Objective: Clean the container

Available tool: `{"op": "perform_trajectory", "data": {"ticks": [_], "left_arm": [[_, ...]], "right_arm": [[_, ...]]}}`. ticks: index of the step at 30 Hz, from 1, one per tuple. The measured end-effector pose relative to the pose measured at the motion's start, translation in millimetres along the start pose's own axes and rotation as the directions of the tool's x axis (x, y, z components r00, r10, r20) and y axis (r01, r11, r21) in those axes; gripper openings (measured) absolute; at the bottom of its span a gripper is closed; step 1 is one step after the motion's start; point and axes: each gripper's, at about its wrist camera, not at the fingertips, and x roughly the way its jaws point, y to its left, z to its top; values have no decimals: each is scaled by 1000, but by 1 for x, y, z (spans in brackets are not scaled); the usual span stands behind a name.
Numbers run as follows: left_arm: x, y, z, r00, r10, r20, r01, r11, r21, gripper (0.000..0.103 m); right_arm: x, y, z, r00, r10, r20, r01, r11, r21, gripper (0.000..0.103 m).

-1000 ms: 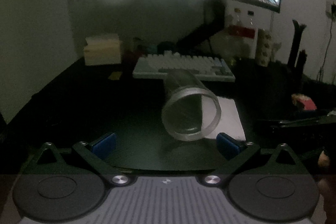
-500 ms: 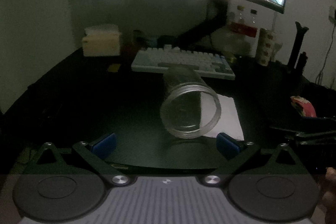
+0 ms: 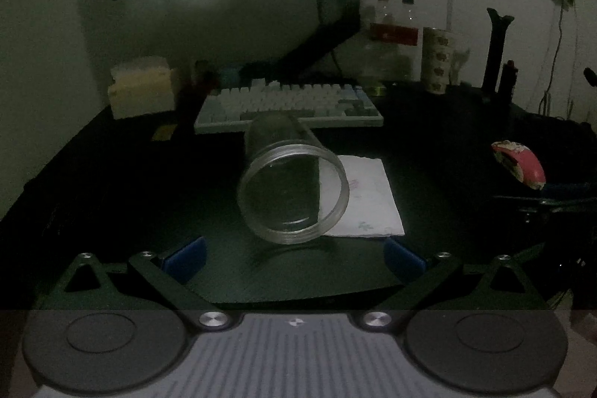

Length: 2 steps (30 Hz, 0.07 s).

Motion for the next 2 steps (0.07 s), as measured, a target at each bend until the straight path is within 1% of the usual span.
{"op": "perform_trajectory", "data": {"ticks": [2], "left_arm": [[-1, -2, 0, 1000, 0, 0, 0, 1000, 1, 103]], "right_arm": [[0, 2, 0, 1000, 4, 1, -4, 1000, -12, 103]]}}
